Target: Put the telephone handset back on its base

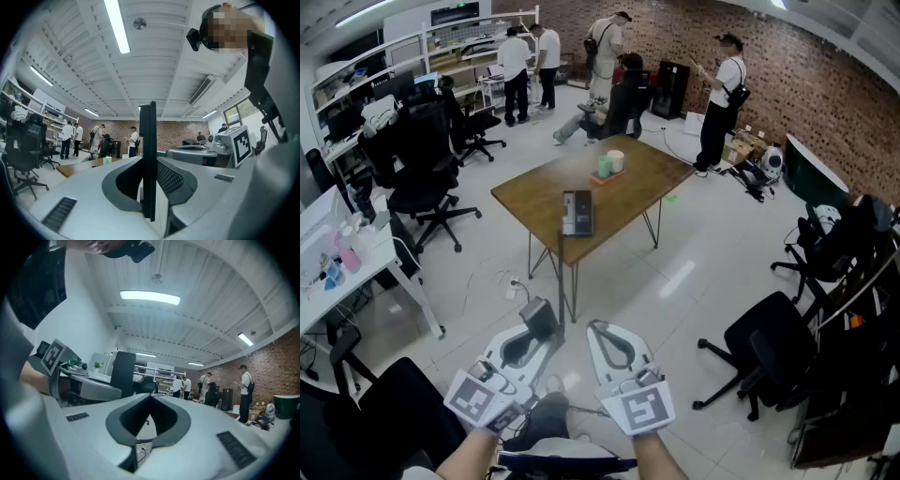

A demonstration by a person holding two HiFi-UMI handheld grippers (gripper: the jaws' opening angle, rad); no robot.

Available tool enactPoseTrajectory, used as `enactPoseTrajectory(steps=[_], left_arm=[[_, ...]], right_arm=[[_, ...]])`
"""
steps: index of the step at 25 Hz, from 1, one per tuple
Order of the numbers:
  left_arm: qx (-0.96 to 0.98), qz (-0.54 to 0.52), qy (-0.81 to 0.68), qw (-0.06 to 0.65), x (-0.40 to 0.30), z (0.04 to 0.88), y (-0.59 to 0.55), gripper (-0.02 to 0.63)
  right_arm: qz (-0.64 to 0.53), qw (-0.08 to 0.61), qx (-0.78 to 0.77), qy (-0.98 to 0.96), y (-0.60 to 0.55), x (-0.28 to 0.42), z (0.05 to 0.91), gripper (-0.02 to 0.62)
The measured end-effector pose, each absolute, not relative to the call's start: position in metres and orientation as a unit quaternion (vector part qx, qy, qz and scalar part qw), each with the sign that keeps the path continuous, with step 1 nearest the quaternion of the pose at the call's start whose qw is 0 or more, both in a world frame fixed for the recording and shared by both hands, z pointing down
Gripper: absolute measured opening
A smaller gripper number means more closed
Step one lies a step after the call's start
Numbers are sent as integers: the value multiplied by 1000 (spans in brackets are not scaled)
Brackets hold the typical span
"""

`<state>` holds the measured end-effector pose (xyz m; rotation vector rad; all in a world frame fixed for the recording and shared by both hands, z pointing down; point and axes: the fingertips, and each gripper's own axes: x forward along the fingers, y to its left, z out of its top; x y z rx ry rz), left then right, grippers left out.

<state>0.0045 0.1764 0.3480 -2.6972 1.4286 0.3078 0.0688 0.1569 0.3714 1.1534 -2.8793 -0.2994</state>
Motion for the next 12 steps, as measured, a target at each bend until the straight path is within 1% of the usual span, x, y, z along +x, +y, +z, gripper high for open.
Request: enactPoseTrajectory(steps=[12], left_arm=[[-874,106,474,27,-5,352,132,72]], right_arm=[[-96,23,369,-924,115,68,374,5]])
